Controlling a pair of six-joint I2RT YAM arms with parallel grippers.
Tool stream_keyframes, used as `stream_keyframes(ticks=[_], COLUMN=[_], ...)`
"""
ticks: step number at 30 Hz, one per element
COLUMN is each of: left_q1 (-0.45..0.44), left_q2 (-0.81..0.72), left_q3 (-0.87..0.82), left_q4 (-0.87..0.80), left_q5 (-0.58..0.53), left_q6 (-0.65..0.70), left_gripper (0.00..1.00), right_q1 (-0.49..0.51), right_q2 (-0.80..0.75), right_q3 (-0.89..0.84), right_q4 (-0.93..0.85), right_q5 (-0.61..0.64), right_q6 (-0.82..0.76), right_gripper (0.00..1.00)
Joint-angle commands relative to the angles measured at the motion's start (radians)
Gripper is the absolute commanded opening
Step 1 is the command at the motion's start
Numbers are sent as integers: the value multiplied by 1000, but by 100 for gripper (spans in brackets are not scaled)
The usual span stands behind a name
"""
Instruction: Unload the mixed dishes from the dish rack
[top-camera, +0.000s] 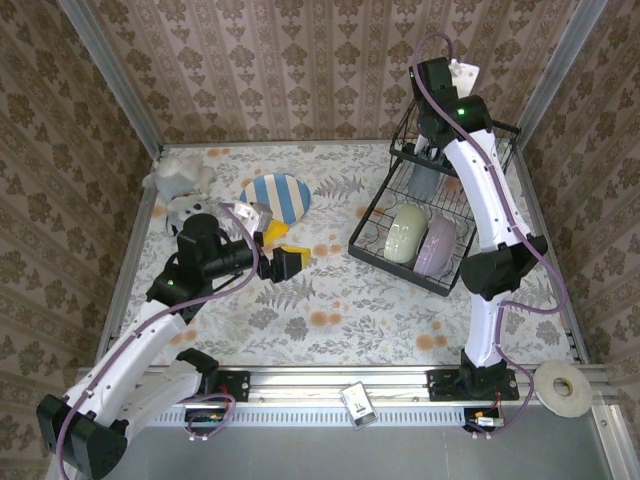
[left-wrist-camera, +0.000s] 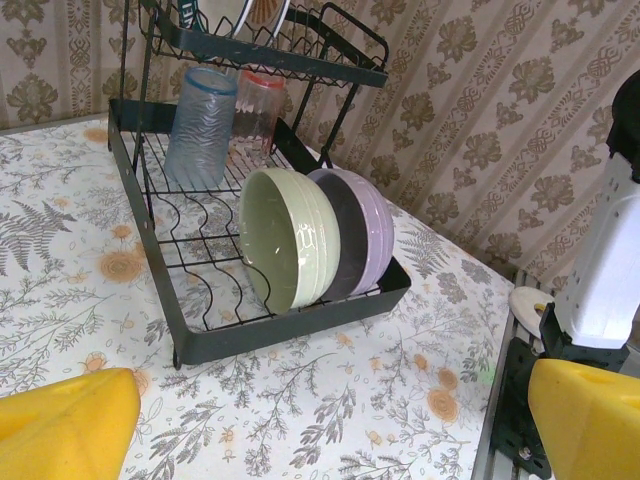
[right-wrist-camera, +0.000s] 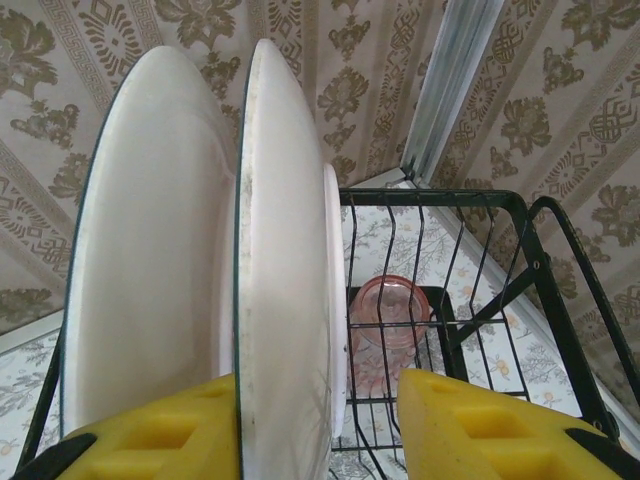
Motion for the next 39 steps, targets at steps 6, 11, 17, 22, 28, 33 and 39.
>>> stream_keyframes(ticks=[6,11,17,22,28,33,39], left_q1=[-6,-6,-6,-6,-6,-6,-5], left_q2=[-13,-13,-12,-11,-12,-8,-5], left_q3=[-10,-10,-10,-11,-10,-11,-11], left_q4=[29,26,29,25,24,25,25], left_q5=[17,16,14,12,9,8,6], left_q6=[20,20,20,22,23,24,24], left_gripper=[100,100,100,100,100,100,100], right_q1=[4,1,-7,-11,-18,-17,-17], right_q2=[65,82,93,93,87,85,81], right_q3=[84,97,96,95,93,94,93], right_q4=[-72,-83,-89,-82,-79,-75,-64], right_q5=[69,73,41,33,23,32,31], right_q6=[6,14,28,24,21,7,-5], right_gripper=[40,37,34,32,24,18,9])
